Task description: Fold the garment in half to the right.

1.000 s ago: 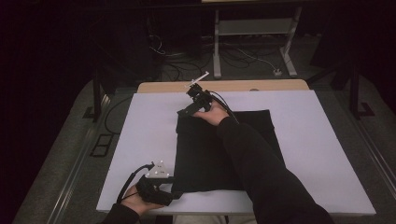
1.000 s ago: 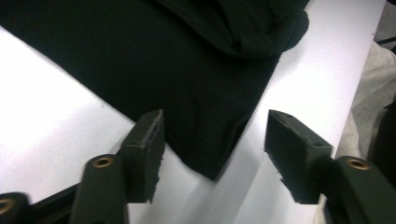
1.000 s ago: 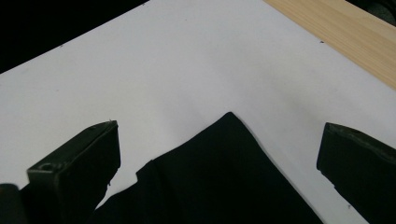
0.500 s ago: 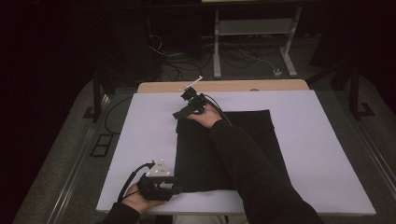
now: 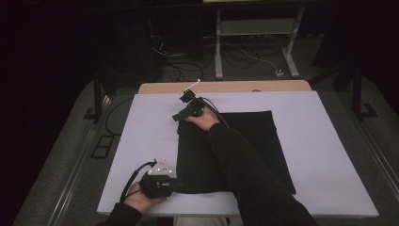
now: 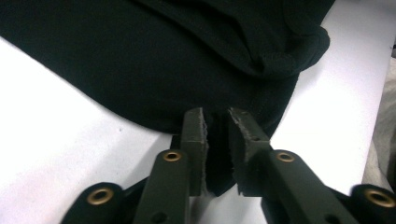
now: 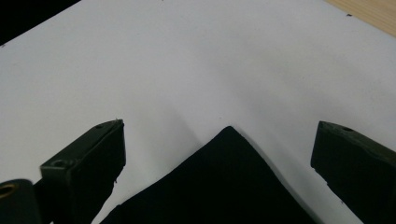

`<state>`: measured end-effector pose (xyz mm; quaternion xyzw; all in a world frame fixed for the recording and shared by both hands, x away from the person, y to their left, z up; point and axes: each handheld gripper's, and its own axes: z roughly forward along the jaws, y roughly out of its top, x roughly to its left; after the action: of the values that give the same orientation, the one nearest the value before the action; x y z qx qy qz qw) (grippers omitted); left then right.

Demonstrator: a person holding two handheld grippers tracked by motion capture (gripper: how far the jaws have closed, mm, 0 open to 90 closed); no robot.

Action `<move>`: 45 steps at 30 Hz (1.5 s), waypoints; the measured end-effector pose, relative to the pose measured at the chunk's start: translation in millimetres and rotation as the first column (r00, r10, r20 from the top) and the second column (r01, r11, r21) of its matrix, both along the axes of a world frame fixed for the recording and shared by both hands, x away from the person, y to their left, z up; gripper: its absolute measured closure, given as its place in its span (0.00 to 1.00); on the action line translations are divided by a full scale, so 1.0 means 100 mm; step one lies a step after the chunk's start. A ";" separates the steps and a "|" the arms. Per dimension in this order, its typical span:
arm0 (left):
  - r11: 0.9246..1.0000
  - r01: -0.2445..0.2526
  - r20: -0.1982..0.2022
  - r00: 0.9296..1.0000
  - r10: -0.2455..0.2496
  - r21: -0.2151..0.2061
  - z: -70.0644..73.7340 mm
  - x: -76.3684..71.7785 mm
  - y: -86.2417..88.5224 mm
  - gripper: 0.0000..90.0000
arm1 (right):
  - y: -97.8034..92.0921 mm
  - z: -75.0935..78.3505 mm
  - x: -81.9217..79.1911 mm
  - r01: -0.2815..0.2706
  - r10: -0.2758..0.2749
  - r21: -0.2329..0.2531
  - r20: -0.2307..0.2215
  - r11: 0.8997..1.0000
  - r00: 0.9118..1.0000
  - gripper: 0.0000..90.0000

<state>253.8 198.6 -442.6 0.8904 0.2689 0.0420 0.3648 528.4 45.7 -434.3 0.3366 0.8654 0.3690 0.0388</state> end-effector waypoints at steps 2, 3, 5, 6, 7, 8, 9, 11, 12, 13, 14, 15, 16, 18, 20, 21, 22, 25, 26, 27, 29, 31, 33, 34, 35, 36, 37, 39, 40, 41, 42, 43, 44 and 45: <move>1.000 0.002 0.004 1.000 -0.002 0.004 0.00 0.00 -0.02 0.88 | 0.01 -0.02 0.00 -0.001 0.001 0.002 0.002 1.000 1.000 0.08; 1.000 0.002 0.000 1.000 -0.002 0.002 0.00 0.01 -0.03 0.89 | 0.01 -0.03 0.01 -0.001 0.001 0.000 0.006 1.000 1.000 0.09; 1.000 -0.009 -0.010 1.000 0.008 -0.010 -0.01 0.02 -0.04 0.91 | 0.02 -0.04 0.03 0.006 -0.006 -0.008 0.001 1.000 1.000 0.12; 1.000 -0.010 -0.016 1.000 0.010 -0.014 -0.01 0.02 -0.04 0.91 | 0.02 -0.05 0.03 0.007 -0.007 -0.005 -0.004 1.000 1.000 0.12; 1.000 -0.009 -0.019 1.000 0.009 -0.014 0.00 0.03 -0.04 0.91 | 0.02 -0.06 0.03 0.009 -0.009 0.000 -0.008 1.000 1.000 0.12; 1.000 -0.015 -0.022 1.000 0.015 -0.018 -0.01 0.03 -0.04 0.92 | 0.03 -0.07 0.03 0.013 -0.013 0.004 -0.012 1.000 1.000 0.14; 1.000 -0.014 -0.022 1.000 0.014 -0.015 0.00 0.03 -0.05 0.92 | 0.03 -0.08 0.04 0.014 -0.014 -0.002 -0.010 1.000 1.000 0.15; 1.000 -0.011 -0.015 1.000 0.011 -0.010 0.00 0.03 -0.06 0.93 | 0.05 -0.10 0.04 0.016 -0.016 -0.021 -0.001 1.000 1.000 0.17; 1.000 -0.010 -0.011 1.000 0.010 -0.010 0.00 0.03 -0.07 0.93 | 0.05 -0.11 0.04 0.019 -0.019 -0.027 0.000 0.999 1.000 0.20; 1.000 0.003 -0.006 1.000 -0.003 -0.001 0.01 0.03 -0.07 0.93 | 0.05 -0.12 0.04 0.022 -0.022 -0.033 0.005 0.999 1.000 0.23; 1.000 -0.003 -0.003 1.000 0.003 -0.009 0.01 0.03 -0.08 0.93 | 0.05 -0.12 0.04 0.029 -0.029 -0.034 0.007 0.999 1.000 0.24; 1.000 0.009 0.008 1.000 -0.009 -0.001 0.02 0.03 -0.08 0.93 | 0.05 -0.12 0.04 0.036 -0.035 -0.032 0.010 0.999 0.999 0.27; 1.000 0.014 0.009 1.000 -0.014 -0.005 0.02 0.03 -0.08 0.94 | 0.05 -0.12 0.04 0.038 -0.038 -0.029 0.013 0.999 0.999 0.31; 1.000 0.016 0.008 1.000 -0.015 -0.014 0.03 0.04 -0.09 0.94 | 0.05 -0.12 0.05 0.043 -0.043 -0.035 0.021 0.998 0.999 0.37; 1.000 0.011 0.009 1.000 -0.011 -0.026 0.04 0.04 -0.10 0.94 | 0.06 -0.12 0.05 0.043 -0.041 -0.042 0.031 0.998 0.999 0.45; 1.000 0.013 0.007 1.000 -0.013 -0.028 0.05 0.05 -0.10 0.94 | 0.06 -0.12 0.05 0.047 -0.045 -0.047 0.040 0.998 0.998 0.52; 0.999 0.014 0.007 1.000 -0.013 -0.029 0.05 0.05 -0.10 0.94 | 0.05 -0.12 0.05 0.052 -0.050 -0.044 0.040 0.998 0.998 0.57; 0.999 0.014 0.009 1.000 -0.013 -0.029 0.05 0.05 -0.10 0.94 | 0.05 -0.11 0.05 0.042 -0.041 -0.041 0.032 0.998 0.999 0.71; 0.999 0.012 0.010 1.000 -0.012 -0.032 0.05 0.06 -0.10 0.94 | 0.04 -0.11 0.05 0.035 -0.034 -0.040 0.025 0.999 0.999 0.76; 0.999 0.012 0.012 1.000 -0.011 -0.032 0.05 0.06 -0.11 0.94 | 0.04 -0.10 0.05 0.032 -0.030 -0.045 0.024 0.999 0.999 0.81; 0.999 0.011 0.015 1.000 -0.010 -0.035 0.05 0.06 -0.11 0.94 | 0.03 -0.10 0.05 0.027 -0.026 -0.043 0.016 0.999 1.000 0.91; 0.999 0.008 0.016 1.000 -0.007 -0.038 0.06 0.06 -0.11 0.94 | 0.01 -0.09 0.06 0.027 -0.027 -0.032 -0.001 0.999 1.000 0.94; 0.999 0.005 0.013 1.000 -0.005 -0.044 0.05 0.07 -0.13 0.94 | -0.01 -0.08 0.06 0.025 -0.025 -0.030 -0.015 0.999 1.000 0.95; 0.999 0.009 0.014 1.000 -0.008 -0.039 0.05 0.08 -0.13 0.94 | -0.03 -0.06 0.06 0.029 -0.029 -0.025 -0.022 0.999 0.999 0.96; 0.999 0.007 0.014 1.000 -0.006 -0.041 0.05 0.08 -0.15 0.94 | -0.04 -0.05 0.06 0.031 -0.031 -0.017 -0.026 0.999 0.999 0.96; 0.999 0.015 0.017 1.000 -0.015 -0.033 0.06 0.09 -0.15 0.94 | -0.06 -0.03 0.06 0.027 -0.028 -0.010 -0.032 1.000 0.999 0.96; 0.999 0.015 0.018 1.000 -0.015 -0.035 0.06 0.09 -0.15 0.94 | -0.07 -0.01 0.06 0.027 -0.027 -0.013 -0.032 1.000 0.999 0.96; 0.999 0.009 0.020 1.000 -0.008 -0.047 0.07 0.09 -0.16 0.94 | -0.10 0.04 0.05 0.026 -0.026 0.003 -0.038 1.000 0.999 0.96; 0.999 0.011 0.025 1.000 -0.010 -0.047 0.07 0.09 -0.16 0.94 | -0.11 0.06 0.04 0.025 -0.025 0.003 -0.035 1.000 0.999 0.96; 0.999 0.006 0.026 1.000 -0.005 -0.054 0.08 0.09 -0.17 0.94 | -0.12 0.09 0.03 0.022 -0.022 0.004 -0.032 1.000 0.999 0.96; 0.999 0.008 0.028 1.000 -0.006 -0.053 0.09 0.09 -0.17 0.94 | -0.13 0.11 0.03 0.018 -0.018 0.007 -0.027 1.000 0.999 0.96; 0.998 0.004 0.031 1.000 -0.002 -0.060 0.09 0.09 -0.17 0.94 | -0.14 0.14 0.01 0.017 -0.017 0.012 -0.027 1.000 0.999 0.96; 0.998 0.007 0.033 0.999 -0.005 -0.060 0.10 0.09 -0.17 0.94 | -0.15 0.16 0.00 0.016 -0.016 0.018 -0.024 1.000 1.000 0.96; 0.998 0.005 0.035 0.999 -0.002 -0.065 0.11 0.09 -0.17 0.94 | -0.16 0.17 0.00 0.017 -0.016 0.019 -0.021 1.000 1.000 0.96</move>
<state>263.1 181.2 -432.1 0.8776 0.2622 0.0482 0.3984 527.9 29.4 -417.2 0.3479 0.8594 0.3735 0.0297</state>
